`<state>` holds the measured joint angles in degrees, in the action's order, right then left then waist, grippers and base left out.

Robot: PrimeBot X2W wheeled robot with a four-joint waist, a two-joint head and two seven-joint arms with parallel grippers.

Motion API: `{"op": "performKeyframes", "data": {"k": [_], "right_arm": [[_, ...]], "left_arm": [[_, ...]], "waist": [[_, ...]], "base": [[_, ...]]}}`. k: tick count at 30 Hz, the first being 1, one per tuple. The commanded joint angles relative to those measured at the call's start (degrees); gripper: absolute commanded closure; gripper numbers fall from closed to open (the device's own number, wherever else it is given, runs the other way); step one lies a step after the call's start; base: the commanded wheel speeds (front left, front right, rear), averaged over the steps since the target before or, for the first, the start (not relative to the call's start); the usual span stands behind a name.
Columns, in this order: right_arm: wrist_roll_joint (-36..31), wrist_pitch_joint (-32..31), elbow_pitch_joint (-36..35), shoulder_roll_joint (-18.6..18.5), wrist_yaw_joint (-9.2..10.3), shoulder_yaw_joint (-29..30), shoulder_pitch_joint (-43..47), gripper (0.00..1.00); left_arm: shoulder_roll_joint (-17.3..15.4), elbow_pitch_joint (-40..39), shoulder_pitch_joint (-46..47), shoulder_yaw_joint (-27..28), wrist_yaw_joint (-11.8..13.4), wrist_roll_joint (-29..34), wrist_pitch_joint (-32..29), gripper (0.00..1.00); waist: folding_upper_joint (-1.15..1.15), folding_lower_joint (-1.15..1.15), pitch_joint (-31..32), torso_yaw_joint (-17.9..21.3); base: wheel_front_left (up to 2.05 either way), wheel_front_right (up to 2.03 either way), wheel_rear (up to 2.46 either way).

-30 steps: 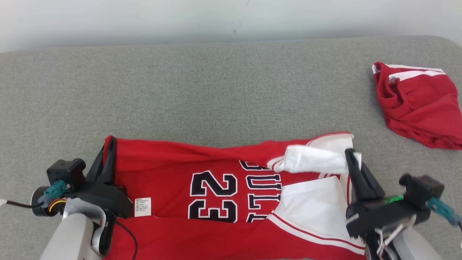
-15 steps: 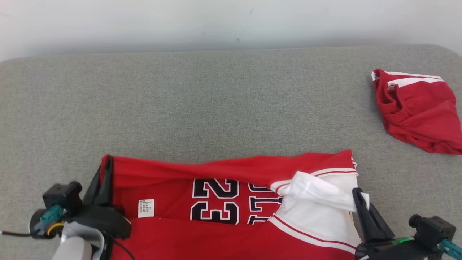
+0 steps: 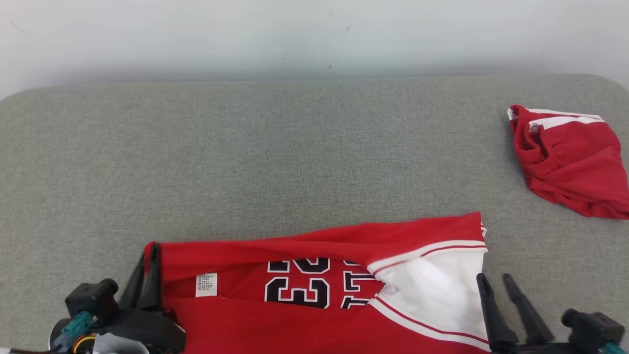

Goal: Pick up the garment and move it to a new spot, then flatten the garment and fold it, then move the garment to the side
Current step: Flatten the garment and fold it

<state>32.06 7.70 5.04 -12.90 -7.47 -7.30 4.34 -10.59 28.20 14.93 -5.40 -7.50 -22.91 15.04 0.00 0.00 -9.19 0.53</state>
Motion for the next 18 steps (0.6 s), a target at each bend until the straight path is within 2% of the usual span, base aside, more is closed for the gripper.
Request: {"op": "performKeyframes", "data": {"k": [1, 9, 18], "right_arm": [[0.33, 0.51, -0.16, 0.29, -0.08, 0.47, 0.78, 0.0], [-0.3, 1.18, -0.37, 0.18, -0.08, 3.66, 1.48, 0.0], [-6.09, -3.75, 8.85, 1.01, -0.08, 5.86, -3.9, 0.0]], "left_arm": [[0.41, -0.99, -0.65, 0.62, 0.23, 0.55, 0.17, 0.0], [2.09, -5.07, -5.51, 4.39, 0.84, 1.87, 0.16, 0.0], [4.39, -10.5, -10.69, 7.63, 2.23, 4.8, 0.16, 0.0]], "waist": [[0.0, 0.0, 0.32, -0.17], [0.0, 0.0, 1.88, -0.63], [0.0, 0.0, 3.2, -1.93]], "base": [[0.0, 0.0, 0.0], [0.0, 0.0, 0.0], [0.0, 0.0, 0.0]]}}
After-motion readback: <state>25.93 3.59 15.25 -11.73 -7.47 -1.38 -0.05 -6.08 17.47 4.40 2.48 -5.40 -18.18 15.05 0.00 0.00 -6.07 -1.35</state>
